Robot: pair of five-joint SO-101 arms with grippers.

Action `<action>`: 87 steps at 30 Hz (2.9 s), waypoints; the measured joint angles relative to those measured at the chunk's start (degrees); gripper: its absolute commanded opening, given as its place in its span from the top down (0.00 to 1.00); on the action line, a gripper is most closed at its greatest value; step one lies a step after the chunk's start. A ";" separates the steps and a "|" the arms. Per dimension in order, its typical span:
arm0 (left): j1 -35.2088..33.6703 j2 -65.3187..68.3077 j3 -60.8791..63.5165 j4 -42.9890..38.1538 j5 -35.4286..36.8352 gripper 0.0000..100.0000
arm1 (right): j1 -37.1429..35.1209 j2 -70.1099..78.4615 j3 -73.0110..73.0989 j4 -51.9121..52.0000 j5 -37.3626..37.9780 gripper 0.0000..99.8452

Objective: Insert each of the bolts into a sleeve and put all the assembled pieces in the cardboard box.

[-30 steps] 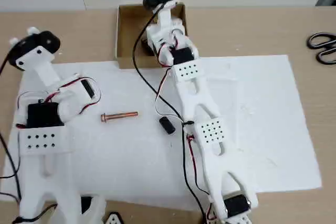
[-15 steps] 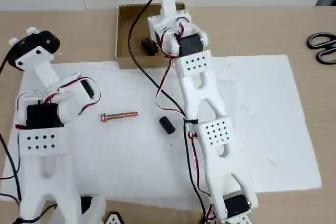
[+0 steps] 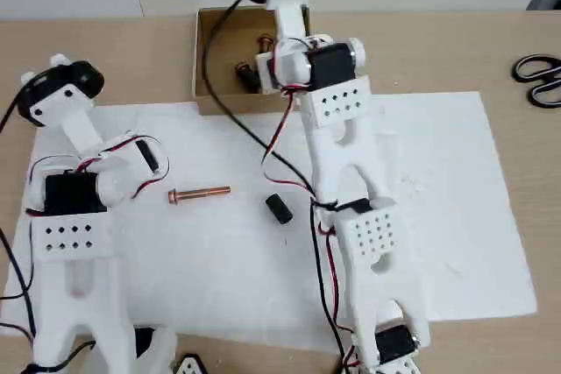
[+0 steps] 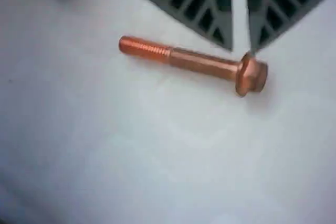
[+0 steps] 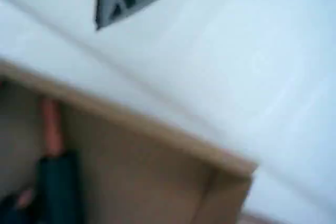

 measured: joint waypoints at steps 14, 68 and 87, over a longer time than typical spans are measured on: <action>0.00 0.00 0.00 9.32 0.00 0.99 | -7.03 -40.97 63.12 0.00 -0.26 0.80; 9.49 -0.35 9.93 2.46 2.29 0.99 | -10.11 -18.29 70.95 -9.49 3.96 0.80; 9.49 -0.35 9.93 -2.46 2.29 0.99 | -9.85 -18.29 70.86 -7.65 3.96 1.00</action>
